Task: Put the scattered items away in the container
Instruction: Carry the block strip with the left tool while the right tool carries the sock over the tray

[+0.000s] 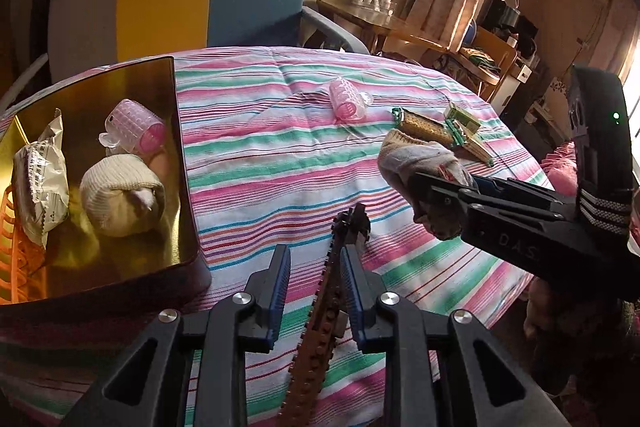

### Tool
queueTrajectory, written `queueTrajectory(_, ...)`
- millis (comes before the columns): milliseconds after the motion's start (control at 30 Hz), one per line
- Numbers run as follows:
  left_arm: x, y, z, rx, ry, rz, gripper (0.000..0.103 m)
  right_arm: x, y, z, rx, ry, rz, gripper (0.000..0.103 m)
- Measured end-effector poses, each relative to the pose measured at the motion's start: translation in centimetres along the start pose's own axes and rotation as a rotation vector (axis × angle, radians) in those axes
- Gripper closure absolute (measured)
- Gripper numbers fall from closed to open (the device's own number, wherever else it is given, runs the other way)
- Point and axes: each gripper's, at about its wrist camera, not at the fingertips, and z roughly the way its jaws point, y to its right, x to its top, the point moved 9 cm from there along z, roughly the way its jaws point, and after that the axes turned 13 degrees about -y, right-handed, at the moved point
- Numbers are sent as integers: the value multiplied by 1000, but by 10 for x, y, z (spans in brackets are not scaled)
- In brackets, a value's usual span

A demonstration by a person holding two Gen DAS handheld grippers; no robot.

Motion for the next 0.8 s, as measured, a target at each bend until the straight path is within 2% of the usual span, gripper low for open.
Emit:
queueTrajectory(133,-2,10,10,0,-40,64,65,-2,5,-1,0,-3,20,65)
queueTrajectory(367,-13,20,36,26,-141,166,65,-14,24,6,11,-30,75,65)
queueTrajectory(533,-20,16,50,89,-155,193,81,-16,28,10,24,-36,93,64)
queueTrajectory(800,-17,5,32,30,-95,86,84,-15,26,9,26,-30,85,64)
